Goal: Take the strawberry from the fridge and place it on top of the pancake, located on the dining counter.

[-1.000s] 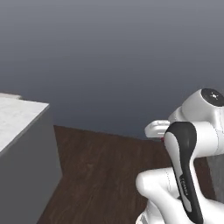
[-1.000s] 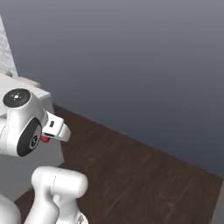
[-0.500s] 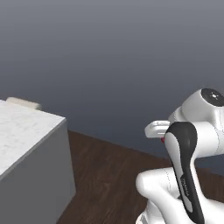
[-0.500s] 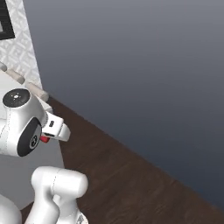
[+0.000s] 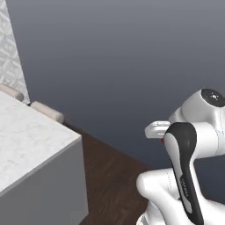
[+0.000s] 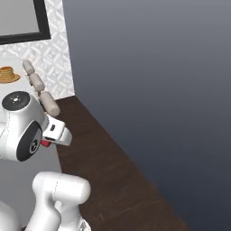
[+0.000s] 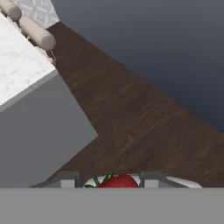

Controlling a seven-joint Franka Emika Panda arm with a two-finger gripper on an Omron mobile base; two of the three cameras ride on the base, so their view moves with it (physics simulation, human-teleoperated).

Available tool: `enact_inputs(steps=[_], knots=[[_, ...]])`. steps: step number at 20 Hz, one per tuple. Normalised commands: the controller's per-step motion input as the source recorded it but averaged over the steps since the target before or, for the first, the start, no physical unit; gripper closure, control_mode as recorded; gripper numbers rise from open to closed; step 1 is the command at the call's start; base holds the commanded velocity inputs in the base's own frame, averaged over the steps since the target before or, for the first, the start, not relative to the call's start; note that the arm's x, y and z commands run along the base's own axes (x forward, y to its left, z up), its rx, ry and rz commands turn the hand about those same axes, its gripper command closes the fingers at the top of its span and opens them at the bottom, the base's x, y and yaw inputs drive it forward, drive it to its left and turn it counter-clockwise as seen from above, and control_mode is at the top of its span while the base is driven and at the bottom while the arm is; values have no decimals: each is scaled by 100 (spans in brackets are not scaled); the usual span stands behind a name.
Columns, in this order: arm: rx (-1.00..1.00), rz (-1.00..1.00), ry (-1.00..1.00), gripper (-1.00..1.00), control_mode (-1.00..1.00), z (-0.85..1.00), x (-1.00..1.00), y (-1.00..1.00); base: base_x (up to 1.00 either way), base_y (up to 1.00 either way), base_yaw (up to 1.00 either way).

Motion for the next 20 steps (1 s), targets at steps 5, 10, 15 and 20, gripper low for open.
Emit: enact_inputs(steps=[5,10,15,20], knots=[[0,0,0,100,100,0,0,0,75,-69,41],[0,0,0,100,100,0,0,0,79,-71,35],[0,0,0,100,100,0,0,0,83,-75,41],[0,0,0,100,100,0,0,0,72,-76,44]])
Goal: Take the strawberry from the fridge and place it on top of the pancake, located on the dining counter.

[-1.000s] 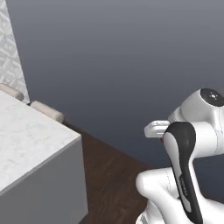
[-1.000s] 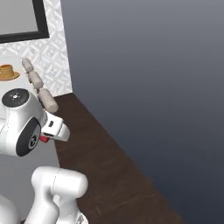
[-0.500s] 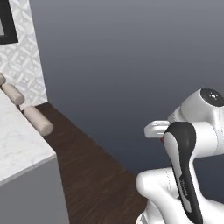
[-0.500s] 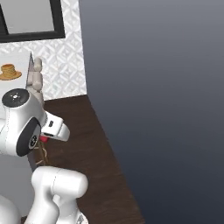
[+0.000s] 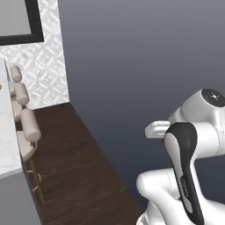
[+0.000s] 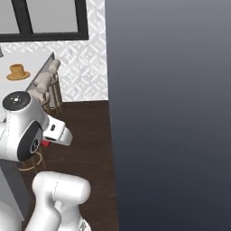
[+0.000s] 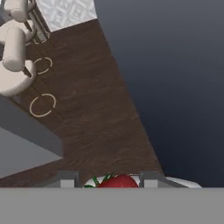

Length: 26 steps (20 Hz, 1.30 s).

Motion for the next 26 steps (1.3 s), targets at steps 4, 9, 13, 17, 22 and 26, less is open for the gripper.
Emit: enact_inputs(steps=[4,9,13,17,22,26], knots=[[0,0,0,100,100,0,0,0,86,-67,48],[0,0,0,100,100,0,0,0,94,-58,54],[0,0,0,100,100,0,0,0,96,-53,57],[0,0,0,100,100,0,0,0,100,-50,56],[0,0,0,100,100,0,0,0,100,-56,56],[0,0,0,100,100,0,0,0,98,-65,54]])
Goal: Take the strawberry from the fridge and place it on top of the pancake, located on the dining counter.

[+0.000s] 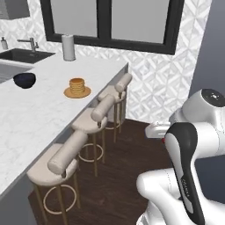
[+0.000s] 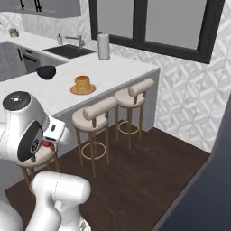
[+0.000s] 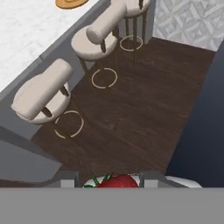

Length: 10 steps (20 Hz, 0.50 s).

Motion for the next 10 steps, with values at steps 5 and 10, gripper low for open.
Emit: enact_inputs(steps=[5,10], knots=[[0,0,0,100,100,0,0,0,87,-72,51],[0,0,0,100,100,0,0,0,89,-83,45]])
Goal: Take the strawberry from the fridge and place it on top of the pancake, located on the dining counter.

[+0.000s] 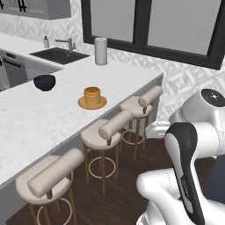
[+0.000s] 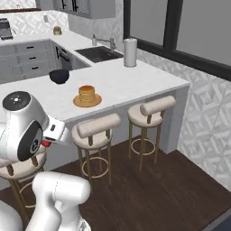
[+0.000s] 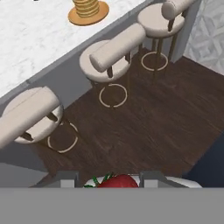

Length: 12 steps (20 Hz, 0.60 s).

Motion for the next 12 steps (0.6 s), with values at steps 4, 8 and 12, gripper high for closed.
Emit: enact_inputs(steps=[4,8,12], knots=[[0,0,0,100,100,0,0,0,83,-85,44],[0,0,0,100,100,0,0,0,66,-87,42],[0,0,0,100,100,0,0,0,70,-79,40]])
